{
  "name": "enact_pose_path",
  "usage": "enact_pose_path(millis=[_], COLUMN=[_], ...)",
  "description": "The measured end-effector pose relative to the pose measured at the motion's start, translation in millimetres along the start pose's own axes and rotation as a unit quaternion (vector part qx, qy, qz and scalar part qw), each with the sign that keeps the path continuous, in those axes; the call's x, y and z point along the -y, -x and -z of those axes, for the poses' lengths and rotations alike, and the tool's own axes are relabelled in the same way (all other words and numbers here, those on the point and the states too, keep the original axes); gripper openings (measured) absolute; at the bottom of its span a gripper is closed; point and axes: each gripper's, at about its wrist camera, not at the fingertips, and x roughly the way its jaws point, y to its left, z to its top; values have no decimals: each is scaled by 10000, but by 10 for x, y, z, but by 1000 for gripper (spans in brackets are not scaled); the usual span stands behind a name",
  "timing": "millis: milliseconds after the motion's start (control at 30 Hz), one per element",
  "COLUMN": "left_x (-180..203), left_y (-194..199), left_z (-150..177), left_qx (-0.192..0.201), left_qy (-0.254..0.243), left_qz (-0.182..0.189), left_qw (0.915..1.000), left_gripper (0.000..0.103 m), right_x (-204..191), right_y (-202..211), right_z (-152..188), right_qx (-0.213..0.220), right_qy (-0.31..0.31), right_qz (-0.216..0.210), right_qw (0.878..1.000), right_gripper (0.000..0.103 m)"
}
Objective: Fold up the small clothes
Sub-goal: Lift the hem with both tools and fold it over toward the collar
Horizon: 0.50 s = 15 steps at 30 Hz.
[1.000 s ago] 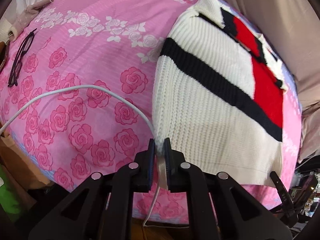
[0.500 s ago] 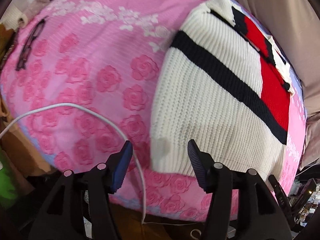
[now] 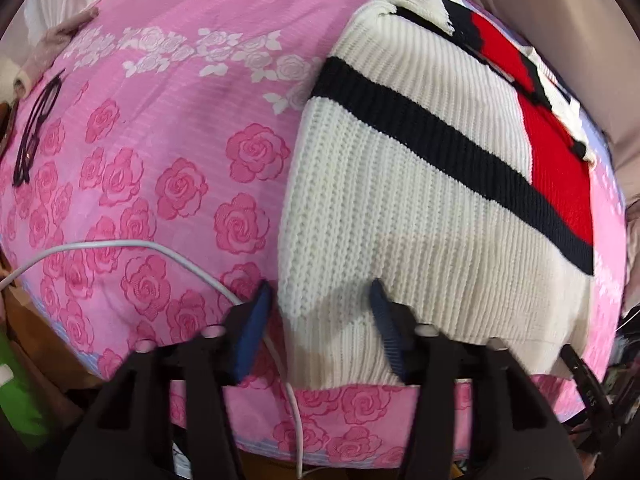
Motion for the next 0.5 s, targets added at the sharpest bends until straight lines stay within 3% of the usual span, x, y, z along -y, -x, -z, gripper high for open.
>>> enact_pose_path(millis=[33,67,100,267,500], left_x=[-27,-66,-93,-66,162], left_y=[3,16,38,419,1194], left_z=[0,8,0,-51,-361], left_qx=[-37,-93,-134,102,909], left_qy=[57,114,236,388,208], left_qz=[90,237,368,857,1383], left_qw=[9999,9996,9990,9955,9860], left_gripper=[18,10,9,5,4], right_x=[-6,-9,-7,-54,-136], right_y=[-7,-6,5,365,1058], right_z=[-5,-11,-20,-128,-502], right_qx=[-7,-4,21,596,1591], right_qy=[3,1,-25,-50,-55], right_qz=[-6,-24,-100,-314,-527], right_qw=[10000,10000,9999,9977,9858], right_gripper=[20,13,9,7,7])
